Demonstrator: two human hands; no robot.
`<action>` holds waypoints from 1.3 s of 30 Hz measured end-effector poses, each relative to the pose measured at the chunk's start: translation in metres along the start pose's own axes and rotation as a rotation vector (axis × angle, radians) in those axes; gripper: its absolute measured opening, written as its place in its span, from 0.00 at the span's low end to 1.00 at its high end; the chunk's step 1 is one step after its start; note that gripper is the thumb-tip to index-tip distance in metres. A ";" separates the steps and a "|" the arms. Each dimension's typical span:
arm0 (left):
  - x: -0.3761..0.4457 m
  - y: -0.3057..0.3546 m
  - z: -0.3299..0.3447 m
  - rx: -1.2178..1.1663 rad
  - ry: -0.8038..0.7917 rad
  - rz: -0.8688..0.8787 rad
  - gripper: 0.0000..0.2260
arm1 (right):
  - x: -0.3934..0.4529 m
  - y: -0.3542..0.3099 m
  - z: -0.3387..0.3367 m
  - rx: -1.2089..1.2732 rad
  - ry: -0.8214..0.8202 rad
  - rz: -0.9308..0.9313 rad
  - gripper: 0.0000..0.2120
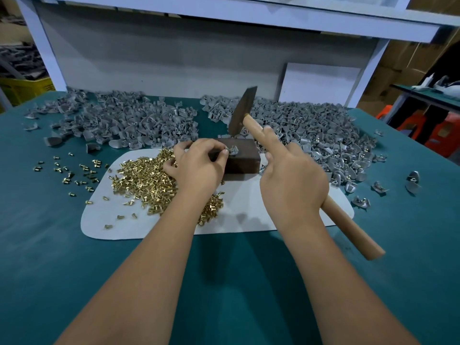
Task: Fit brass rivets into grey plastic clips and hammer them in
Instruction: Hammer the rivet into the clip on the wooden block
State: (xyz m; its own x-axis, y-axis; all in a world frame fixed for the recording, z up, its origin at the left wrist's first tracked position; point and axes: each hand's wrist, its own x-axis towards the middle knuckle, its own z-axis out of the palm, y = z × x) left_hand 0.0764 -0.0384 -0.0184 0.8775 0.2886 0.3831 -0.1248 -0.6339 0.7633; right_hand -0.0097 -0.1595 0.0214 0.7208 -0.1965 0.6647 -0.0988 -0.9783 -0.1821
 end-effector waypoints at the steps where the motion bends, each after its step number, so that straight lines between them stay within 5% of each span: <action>1: 0.000 0.000 0.001 0.003 -0.005 0.007 0.04 | 0.002 0.001 -0.001 0.017 0.020 0.007 0.27; 10: 0.000 -0.002 -0.003 0.062 -0.066 0.050 0.04 | 0.028 0.010 -0.014 0.078 -0.228 0.093 0.26; 21: 0.001 -0.002 -0.001 0.100 -0.038 0.070 0.05 | 0.042 0.000 -0.022 0.012 -0.057 -0.043 0.18; 32: 0.001 -0.003 -0.001 0.058 -0.021 0.036 0.04 | 0.014 -0.003 -0.008 -0.027 0.137 -0.086 0.26; 39: 0.002 -0.004 -0.005 0.001 -0.047 0.051 0.02 | 0.014 -0.006 -0.009 -0.152 -0.118 -0.063 0.27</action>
State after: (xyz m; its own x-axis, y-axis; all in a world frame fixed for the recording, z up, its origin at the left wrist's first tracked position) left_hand 0.0760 -0.0316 -0.0183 0.8910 0.2220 0.3961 -0.1690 -0.6476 0.7430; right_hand -0.0052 -0.1568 0.0386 0.8035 -0.1343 0.5800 -0.1469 -0.9888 -0.0255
